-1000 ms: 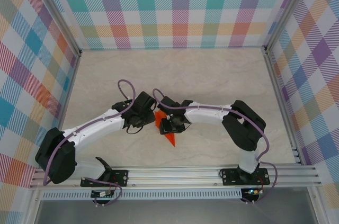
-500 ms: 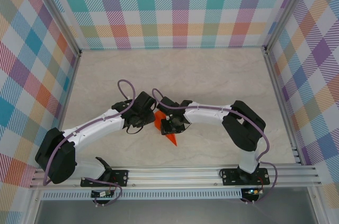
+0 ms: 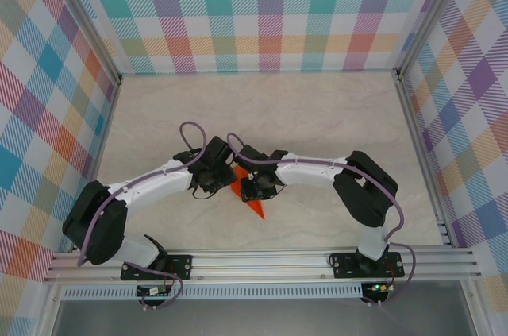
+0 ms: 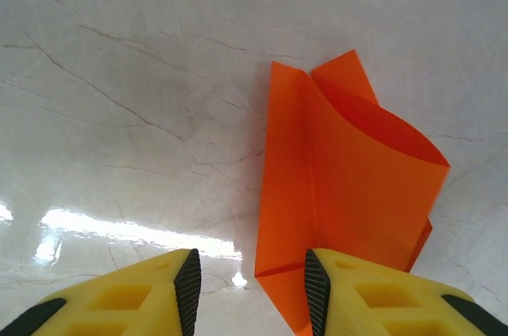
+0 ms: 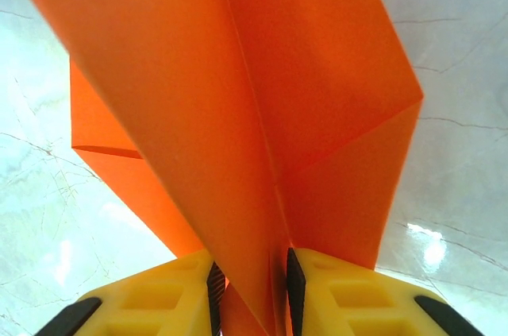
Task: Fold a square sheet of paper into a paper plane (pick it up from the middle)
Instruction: Place the paper plane at the center of the table.
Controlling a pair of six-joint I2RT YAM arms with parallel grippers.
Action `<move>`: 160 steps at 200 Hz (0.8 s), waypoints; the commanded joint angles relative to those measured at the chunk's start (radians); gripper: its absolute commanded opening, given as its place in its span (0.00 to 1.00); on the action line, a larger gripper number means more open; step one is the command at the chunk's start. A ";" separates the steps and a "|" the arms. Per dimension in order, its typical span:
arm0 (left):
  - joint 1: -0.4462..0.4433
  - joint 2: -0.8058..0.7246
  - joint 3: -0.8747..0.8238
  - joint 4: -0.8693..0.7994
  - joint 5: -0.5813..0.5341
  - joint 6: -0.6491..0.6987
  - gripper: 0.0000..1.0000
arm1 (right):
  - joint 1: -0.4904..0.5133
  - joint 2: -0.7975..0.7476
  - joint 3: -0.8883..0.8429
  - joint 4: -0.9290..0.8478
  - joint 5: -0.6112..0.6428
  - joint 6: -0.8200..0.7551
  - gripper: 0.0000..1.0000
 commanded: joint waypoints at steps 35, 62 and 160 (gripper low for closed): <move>0.059 0.060 -0.076 0.171 0.156 -0.045 0.40 | 0.009 -0.024 -0.017 0.023 0.008 0.020 0.30; 0.078 0.096 -0.095 0.224 0.211 -0.047 0.39 | 0.009 -0.030 -0.029 0.036 0.005 0.023 0.32; 0.086 0.140 -0.101 0.225 0.225 -0.028 0.31 | 0.009 -0.087 -0.062 0.077 -0.013 -0.061 0.47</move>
